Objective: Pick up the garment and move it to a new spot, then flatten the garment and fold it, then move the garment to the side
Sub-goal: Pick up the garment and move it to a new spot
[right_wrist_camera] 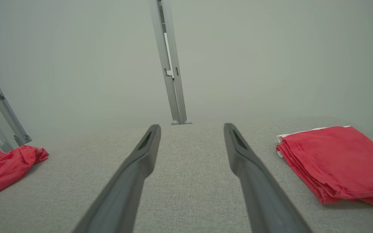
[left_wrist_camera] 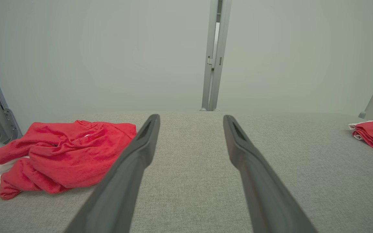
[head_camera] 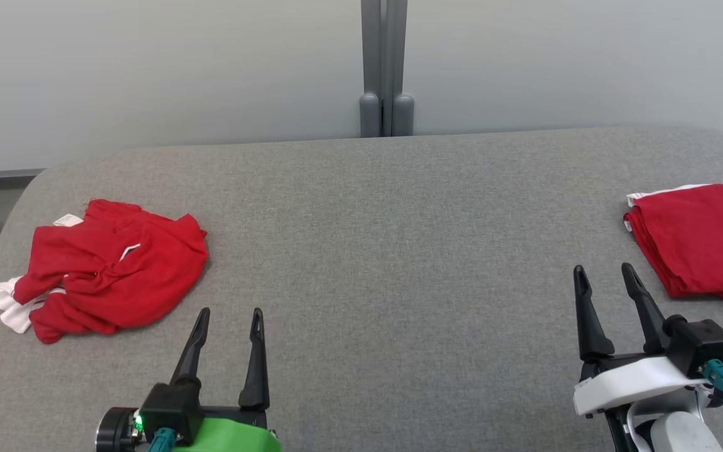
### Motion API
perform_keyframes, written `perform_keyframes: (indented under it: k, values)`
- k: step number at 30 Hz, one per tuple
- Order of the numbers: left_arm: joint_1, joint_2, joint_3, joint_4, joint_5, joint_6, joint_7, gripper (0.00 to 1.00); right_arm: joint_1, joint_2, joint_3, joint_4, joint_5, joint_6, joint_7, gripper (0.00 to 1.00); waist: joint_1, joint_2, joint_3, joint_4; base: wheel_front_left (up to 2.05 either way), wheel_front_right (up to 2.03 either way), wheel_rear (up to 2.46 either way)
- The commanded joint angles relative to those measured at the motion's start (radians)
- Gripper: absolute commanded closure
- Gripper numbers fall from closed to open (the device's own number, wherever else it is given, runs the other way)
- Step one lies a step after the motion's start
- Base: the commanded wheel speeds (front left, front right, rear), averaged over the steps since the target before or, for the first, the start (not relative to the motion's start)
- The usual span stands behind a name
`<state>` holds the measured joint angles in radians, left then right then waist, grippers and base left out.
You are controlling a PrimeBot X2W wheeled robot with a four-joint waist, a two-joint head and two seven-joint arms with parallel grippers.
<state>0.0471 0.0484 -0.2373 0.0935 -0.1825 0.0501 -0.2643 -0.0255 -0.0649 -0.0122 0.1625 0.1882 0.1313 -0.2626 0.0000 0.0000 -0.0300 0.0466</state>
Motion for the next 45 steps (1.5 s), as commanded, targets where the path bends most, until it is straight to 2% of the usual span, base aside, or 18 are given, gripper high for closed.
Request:
perform_keyframes:
  k: [1, 14, 20, 25, 32, 36, 45]
  values:
    - [0.006, 0.004, 0.0, -0.003, 0.0, 0.0, 0.0, 0.0, 0.004, 0.003, 0.002, -0.007, -0.007, -0.001, -0.003, 0.0, 0.0, 0.0, 0.0, -0.002, 0.0, 0.0, 0.0]
    - [-0.004, 0.004, -0.005, -0.004, -0.002, -0.007, 0.0, 0.0, 0.004, 0.01, 0.008, -0.012, -0.001, -0.001, -0.003, 0.0, 0.0, 0.0, 0.006, -0.004, 0.0, 0.0, 0.0]
    - [-0.017, 0.004, 0.001, 0.006, -0.009, -0.005, 0.0, 0.0, 0.014, 0.012, 0.01, -0.002, -0.005, -0.001, -0.003, 0.0, 0.0, 0.0, 0.012, 0.026, 0.0, 0.0, 0.0]
    - [-0.028, 0.004, 0.006, 0.012, -0.012, 0.002, 0.0, 0.0, 0.021, 0.012, 0.026, 0.013, -0.006, -0.001, -0.003, 0.0, 0.0, 0.0, 0.013, 0.098, 0.0, 0.0, 0.0]
    - [-0.022, 0.004, 0.043, 0.017, -0.005, 0.01, 0.0, 0.0, -0.001, 0.004, 0.091, 0.034, 0.023, -0.001, -0.003, 0.0, 0.0, 0.0, 0.007, 0.232, 0.0, 0.0, 0.0]
    - [-0.009, 0.004, 0.062, 0.021, 0.012, 0.0, 0.0, 0.0, -0.012, 0.006, 0.109, 0.047, 0.032, -0.001, -0.003, 0.0, 0.0, 0.0, 0.002, 0.301, 0.0, 0.0, 0.0]
    - [0.003, 0.004, 0.074, 0.016, 0.028, -0.008, 0.0, 0.0, -0.015, 0.008, 0.134, 0.072, 0.064, -0.001, -0.003, 0.0, 0.0, 0.0, -0.009, 0.403, 0.0, 0.0, 0.0]
